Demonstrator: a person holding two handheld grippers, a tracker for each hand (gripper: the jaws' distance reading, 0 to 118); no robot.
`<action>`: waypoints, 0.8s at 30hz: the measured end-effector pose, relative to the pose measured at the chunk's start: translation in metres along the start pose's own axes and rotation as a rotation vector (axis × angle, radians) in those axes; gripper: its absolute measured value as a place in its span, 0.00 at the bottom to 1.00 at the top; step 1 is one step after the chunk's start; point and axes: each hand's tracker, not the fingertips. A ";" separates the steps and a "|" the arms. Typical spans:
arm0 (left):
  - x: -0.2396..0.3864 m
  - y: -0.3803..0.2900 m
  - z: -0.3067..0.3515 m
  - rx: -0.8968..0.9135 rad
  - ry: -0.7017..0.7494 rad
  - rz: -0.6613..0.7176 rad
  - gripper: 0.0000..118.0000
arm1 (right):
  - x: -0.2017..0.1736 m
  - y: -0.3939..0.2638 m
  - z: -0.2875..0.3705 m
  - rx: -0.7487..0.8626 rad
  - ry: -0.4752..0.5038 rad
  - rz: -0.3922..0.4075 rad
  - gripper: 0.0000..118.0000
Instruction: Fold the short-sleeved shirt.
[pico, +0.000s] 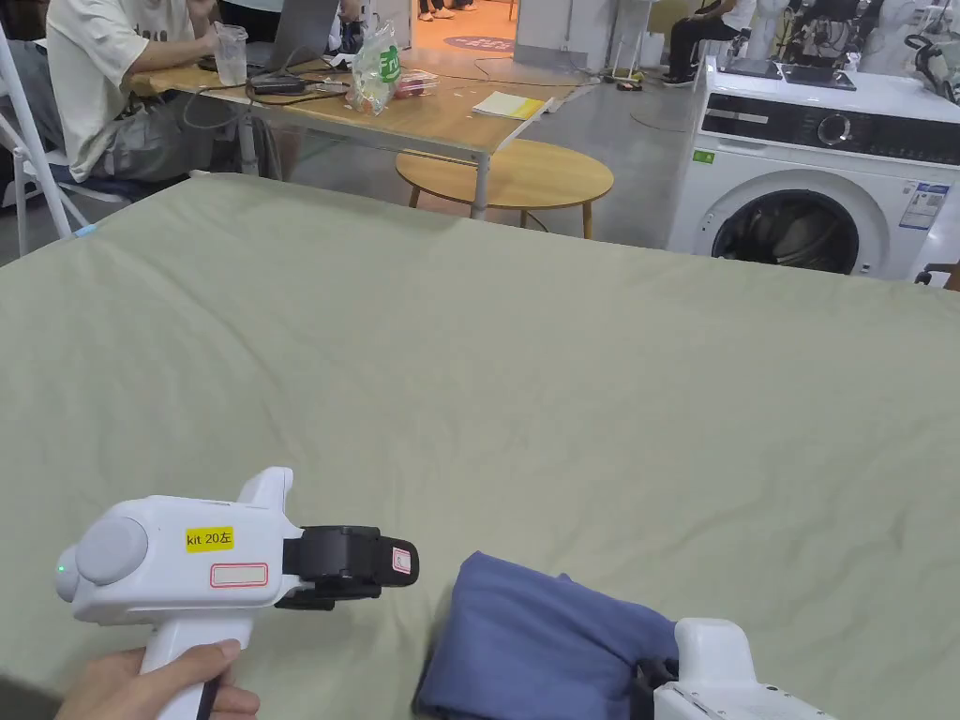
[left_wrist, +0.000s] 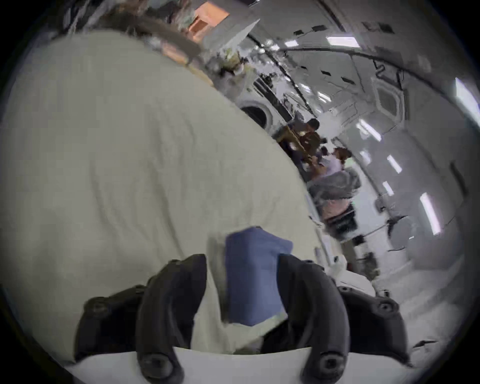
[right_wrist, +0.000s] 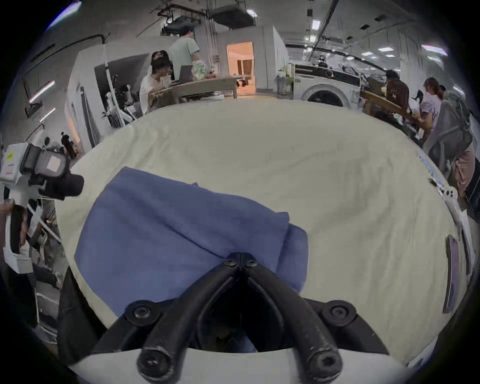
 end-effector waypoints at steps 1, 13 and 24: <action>-0.006 0.000 -0.007 -0.034 -0.032 0.039 0.56 | -0.001 -0.001 0.000 0.001 -0.002 0.000 0.00; -0.039 -0.007 -0.107 -0.286 -0.231 0.155 0.61 | -0.001 0.000 0.002 -0.001 -0.002 -0.009 0.00; -0.038 -0.024 -0.112 -0.217 -0.183 0.150 0.16 | 0.000 -0.003 0.001 0.016 0.004 -0.018 0.00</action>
